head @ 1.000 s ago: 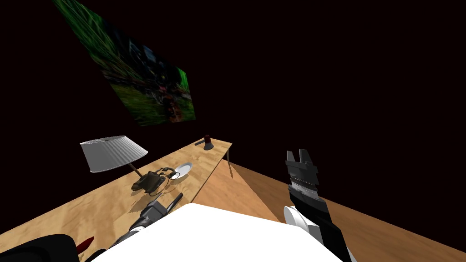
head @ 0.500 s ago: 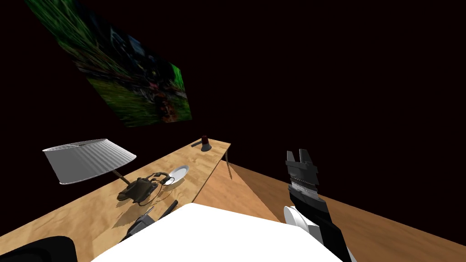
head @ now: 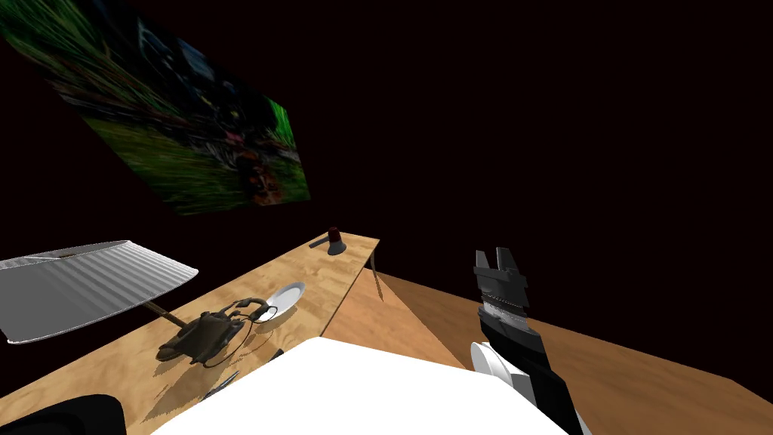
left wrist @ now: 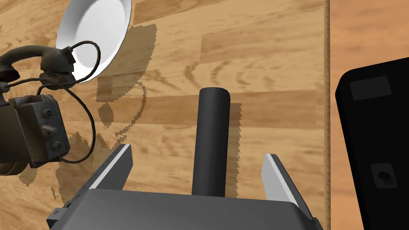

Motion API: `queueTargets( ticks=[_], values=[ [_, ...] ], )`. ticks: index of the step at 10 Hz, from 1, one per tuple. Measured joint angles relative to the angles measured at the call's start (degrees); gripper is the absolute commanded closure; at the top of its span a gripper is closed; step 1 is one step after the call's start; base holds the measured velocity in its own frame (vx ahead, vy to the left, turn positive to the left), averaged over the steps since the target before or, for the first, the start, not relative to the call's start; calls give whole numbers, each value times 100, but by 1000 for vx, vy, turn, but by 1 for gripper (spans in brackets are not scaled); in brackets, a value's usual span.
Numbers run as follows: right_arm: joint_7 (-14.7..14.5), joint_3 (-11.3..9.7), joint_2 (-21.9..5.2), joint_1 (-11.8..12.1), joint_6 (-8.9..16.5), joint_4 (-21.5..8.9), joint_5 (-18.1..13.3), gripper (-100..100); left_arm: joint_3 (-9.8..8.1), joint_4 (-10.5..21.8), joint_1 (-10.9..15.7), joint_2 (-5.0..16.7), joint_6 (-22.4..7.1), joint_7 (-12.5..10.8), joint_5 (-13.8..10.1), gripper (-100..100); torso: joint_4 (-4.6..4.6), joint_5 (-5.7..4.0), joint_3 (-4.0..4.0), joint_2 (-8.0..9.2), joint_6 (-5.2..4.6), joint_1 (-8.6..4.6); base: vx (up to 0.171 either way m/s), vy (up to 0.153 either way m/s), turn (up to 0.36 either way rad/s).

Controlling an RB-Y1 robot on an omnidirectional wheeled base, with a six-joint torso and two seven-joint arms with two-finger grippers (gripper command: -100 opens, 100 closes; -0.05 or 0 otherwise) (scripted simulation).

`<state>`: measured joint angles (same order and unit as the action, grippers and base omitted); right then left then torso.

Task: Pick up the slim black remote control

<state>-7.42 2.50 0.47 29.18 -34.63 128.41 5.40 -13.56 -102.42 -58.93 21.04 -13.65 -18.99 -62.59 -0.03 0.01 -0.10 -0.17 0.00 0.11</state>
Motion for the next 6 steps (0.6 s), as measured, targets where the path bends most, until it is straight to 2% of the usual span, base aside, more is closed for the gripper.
queueTargets(
  ticks=[2, 4, 5, 6],
  values=[
    [0, 0, 0, 0, 0, 0, 0, 0, 8, 157, -51, 84, -204, -105, -181, -100, 0, 0, 0, 0, 1, -2, 47, 29, -86],
    [0, 0, 0, 0, 0, 0, 0, 0, -64, 191, -142, 132, -530, -284, -259, -100, 0, -2, 1, 2, 1, -6, 60, 39, -140],
    [0, 0, 0, 0, 0, 0, 0, 0, -22, 353, -181, 251, -674, -352, -466, -100, -1, 1, -4, -7, 0, 4, 56, 50, -76],
    [0, 1, 0, 1, 0, 0, 0, 0, -29, 367, -211, 249, -805, -437, -454, -100, -1, 1, -3, -4, 2, 2, 38, 40, -96]
  ],
)
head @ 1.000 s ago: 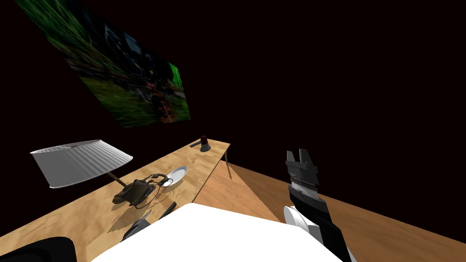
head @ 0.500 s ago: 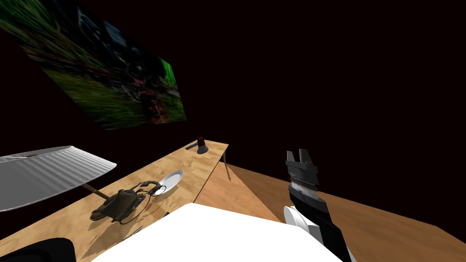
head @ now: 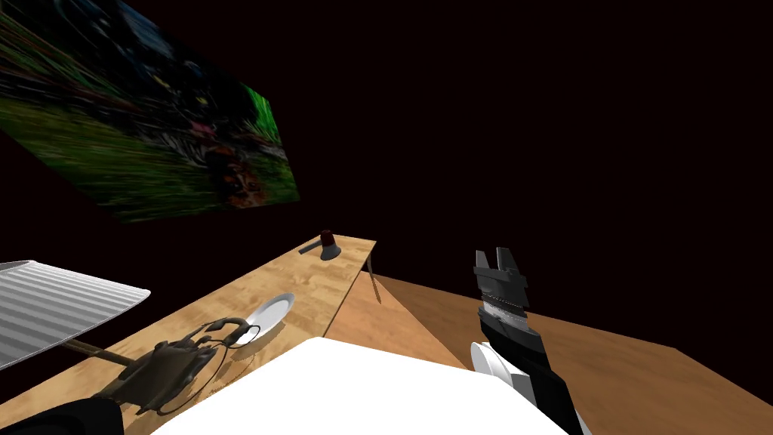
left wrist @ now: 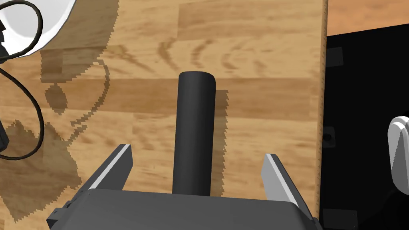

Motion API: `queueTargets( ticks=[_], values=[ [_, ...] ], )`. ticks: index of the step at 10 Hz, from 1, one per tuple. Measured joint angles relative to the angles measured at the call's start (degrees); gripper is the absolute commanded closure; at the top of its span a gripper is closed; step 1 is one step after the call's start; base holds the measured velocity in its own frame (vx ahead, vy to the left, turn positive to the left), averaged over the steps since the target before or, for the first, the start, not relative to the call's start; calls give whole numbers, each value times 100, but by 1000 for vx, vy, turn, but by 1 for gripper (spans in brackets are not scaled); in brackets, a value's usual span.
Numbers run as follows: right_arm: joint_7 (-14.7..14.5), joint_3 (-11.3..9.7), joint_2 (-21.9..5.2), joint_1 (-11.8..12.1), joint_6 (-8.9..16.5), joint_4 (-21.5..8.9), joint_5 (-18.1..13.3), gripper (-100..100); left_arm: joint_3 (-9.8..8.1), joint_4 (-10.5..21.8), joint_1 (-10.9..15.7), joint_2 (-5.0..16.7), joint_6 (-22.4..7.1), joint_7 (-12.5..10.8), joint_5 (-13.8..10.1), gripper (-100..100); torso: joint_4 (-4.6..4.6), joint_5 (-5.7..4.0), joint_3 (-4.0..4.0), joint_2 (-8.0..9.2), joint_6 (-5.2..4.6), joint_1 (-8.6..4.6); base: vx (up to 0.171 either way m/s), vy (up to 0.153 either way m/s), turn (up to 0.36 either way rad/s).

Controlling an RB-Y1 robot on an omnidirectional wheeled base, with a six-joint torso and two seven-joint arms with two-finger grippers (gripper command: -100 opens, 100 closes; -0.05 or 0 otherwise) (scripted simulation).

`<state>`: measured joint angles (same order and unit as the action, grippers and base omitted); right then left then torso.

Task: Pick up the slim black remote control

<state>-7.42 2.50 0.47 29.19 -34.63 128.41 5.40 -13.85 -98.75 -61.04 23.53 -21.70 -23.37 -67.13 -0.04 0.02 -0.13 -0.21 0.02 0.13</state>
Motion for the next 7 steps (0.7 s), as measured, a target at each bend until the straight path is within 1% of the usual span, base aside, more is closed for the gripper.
queueTargets(
  ticks=[1, 2, 4, 5, 6, 7],
  values=[
    [0, 0, 0, 0, 0, 0, 0, 0, 20, 113, -10, 72, -138, -62, -113, -100, 1, -1, 3, 5, -1, -2, 49, 50, -158],
    [0, 0, 0, 0, 0, 0, 0, 0, 11, 145, -76, 132, -324, -207, -154, -100, 1, -1, 2, 4, -2, 1, 37, 42, -57],
    [0, 0, 0, 0, 0, 0, 0, 0, 28, 304, -93, 274, -564, -307, -350, -100, 2, -1, 4, 7, -1, -5, 39, 44, -106],
    [0, 0, 0, 0, 0, 0, 0, 0, 56, 394, -98, 334, -724, -413, -398, -100, 2, 0, 4, 6, -2, 1, 41, 64, -133],
    [0, 0, 0, 0, 0, 0, 0, 0, 89, 497, -127, 401, -871, -470, -514, -100, 1, 1, 3, 6, -1, 4, 54, 66, -98],
    [0, 0, 0, 0, 0, 0, 0, 0, 118, 617, -143, 469, -1002, -478, -654, -100, 1, 1, 1, 2, 0, 6, 52, 58, -102]
  ],
)
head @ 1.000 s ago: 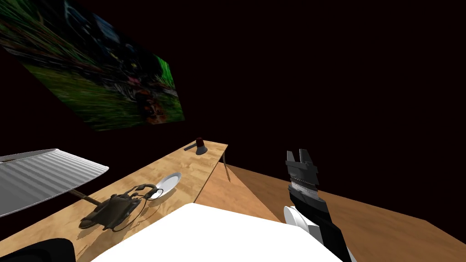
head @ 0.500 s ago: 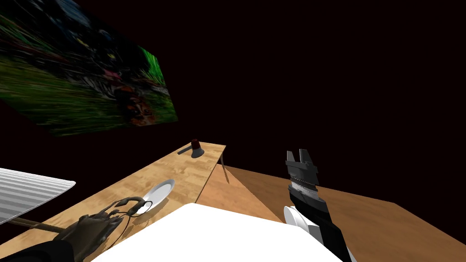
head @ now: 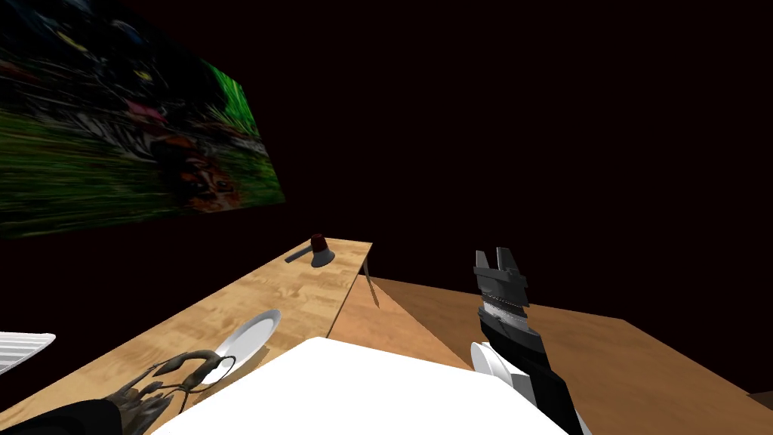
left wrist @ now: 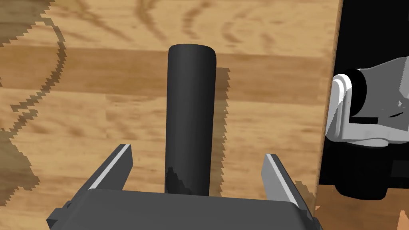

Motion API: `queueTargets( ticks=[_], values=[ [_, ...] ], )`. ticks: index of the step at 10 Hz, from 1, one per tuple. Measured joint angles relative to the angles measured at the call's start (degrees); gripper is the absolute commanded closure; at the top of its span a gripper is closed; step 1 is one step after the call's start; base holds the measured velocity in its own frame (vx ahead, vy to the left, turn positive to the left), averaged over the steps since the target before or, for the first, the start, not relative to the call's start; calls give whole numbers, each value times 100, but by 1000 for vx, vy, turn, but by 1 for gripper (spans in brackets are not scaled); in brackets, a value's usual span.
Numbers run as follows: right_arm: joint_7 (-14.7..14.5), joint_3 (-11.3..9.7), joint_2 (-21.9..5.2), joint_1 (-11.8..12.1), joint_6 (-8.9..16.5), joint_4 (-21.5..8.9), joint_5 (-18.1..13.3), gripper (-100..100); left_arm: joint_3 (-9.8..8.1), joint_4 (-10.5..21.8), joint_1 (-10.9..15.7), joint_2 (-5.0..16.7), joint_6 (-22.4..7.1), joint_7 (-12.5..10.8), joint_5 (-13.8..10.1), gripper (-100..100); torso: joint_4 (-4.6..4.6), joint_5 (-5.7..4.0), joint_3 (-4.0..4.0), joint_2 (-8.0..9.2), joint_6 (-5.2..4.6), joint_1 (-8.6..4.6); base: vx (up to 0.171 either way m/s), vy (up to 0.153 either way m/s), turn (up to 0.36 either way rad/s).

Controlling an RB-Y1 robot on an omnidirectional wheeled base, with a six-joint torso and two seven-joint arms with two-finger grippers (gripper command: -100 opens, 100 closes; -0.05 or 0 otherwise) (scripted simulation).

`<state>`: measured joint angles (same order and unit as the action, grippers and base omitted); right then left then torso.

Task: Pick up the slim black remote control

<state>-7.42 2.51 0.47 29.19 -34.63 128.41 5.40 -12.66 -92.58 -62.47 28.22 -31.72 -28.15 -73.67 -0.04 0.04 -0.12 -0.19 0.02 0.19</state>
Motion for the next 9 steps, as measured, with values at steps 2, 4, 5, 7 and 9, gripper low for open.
queueTargets(
  ticks=[2, 4, 5, 7, 9],
  values=[
    [0, 0, 0, 0, 0, 0, 0, 0, 24, 98, -4, 132, -274, -195, -59, -100, 0, -1, 2, 4, 0, -6, 29, 50, -74],
    [0, 0, 0, 0, 0, 0, 0, 0, 61, 173, 9, 174, -412, -289, -84, 0, 2, -3, 6, 12, 2, -17, 7, 15, -8],
    [0, 0, 1, 0, 0, 0, 0, 0, 61, 172, 9, 174, -410, -288, -84, -100, 3, -5, 9, 16, 2, -25, 4, 20, 4],
    [0, 0, 0, 0, 0, 0, 0, 0, 137, 372, 206, 51, -360, -246, 37, -100, 4, -3, 9, 17, 2, -18, 4, 32, 3],
    [0, 0, 1, 0, 0, 0, 0, 0, 187, 496, 327, -29, -318, -219, 119, 100, 4, -5, 10, 17, 2, -22, 2, 7, -1]
  ],
)
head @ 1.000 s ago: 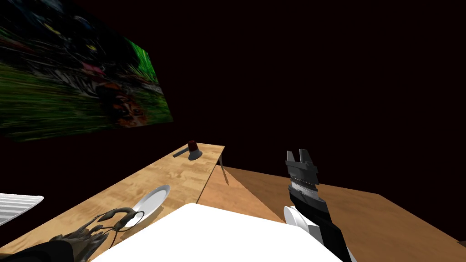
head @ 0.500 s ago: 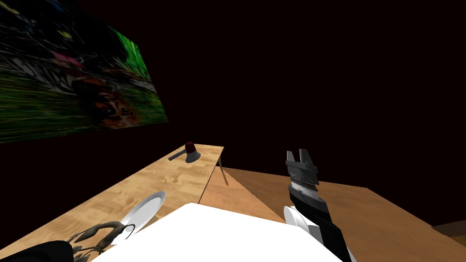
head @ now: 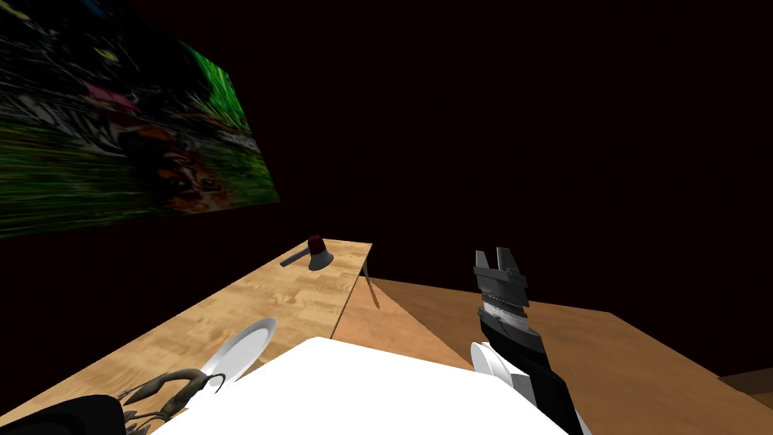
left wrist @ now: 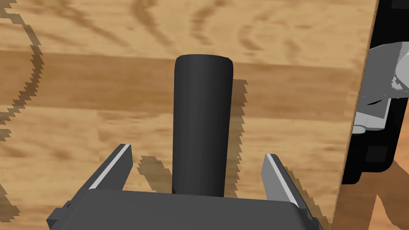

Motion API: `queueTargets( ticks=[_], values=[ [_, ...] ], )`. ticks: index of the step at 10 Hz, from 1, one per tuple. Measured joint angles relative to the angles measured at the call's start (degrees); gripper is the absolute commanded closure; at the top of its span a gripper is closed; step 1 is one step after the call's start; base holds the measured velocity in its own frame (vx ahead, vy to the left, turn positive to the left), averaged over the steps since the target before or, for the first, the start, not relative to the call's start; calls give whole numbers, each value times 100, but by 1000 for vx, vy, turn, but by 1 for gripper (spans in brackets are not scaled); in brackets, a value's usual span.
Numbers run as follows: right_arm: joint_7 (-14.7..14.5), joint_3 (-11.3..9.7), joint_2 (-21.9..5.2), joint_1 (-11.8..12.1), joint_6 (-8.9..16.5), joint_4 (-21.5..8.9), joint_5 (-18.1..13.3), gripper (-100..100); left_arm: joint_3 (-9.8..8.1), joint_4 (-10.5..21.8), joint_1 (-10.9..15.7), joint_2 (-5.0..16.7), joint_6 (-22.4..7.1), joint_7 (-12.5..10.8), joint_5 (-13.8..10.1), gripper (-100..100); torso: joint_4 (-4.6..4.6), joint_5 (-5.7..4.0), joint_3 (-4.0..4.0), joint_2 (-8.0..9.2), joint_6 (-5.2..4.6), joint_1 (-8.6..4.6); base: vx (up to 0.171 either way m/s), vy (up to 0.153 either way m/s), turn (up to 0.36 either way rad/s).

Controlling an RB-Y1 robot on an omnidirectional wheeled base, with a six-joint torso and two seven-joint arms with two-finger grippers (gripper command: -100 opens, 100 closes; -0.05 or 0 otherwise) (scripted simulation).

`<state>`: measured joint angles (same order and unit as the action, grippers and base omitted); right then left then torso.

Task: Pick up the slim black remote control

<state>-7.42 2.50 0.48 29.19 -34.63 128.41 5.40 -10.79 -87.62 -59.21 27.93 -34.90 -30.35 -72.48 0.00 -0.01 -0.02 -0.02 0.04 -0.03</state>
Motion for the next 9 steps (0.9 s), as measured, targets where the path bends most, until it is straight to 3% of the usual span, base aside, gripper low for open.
queueTargets(
  ticks=[4, 5, 6, 8, 9],
  values=[
    [0, 0, 0, 0, 0, 0, 0, 0, 5, -4, -3, -5, -8, -5, -5, 100, 2, 2, 2, 3, -3, 8, 0, 0, 0],
    [0, 0, 0, 0, 0, 0, 0, 0, 5, -4, -3, -5, -8, -5, -5, 0, 2, 1, 2, 3, -3, 9, 0, 0, 0],
    [0, 0, 0, 0, 0, 0, 0, 0, 5, -4, -3, -5, -8, -5, -5, 100, 2, 1, 2, 3, -3, 9, -2, -22, -12],
    [0, 0, 0, 0, 0, 0, 0, 0, -96, -255, -252, 149, -65, -49, -150, 100, 2, -5, 4, 7, -3, -7, -8, -27, -1],
    [0, 0, 0, 0, 0, 0, 0, 0, -102, -267, -262, 159, -73, -56, -156, 0, 3, -2, 4, 6, -3, -2, 0, 0, 0]
  ],
)
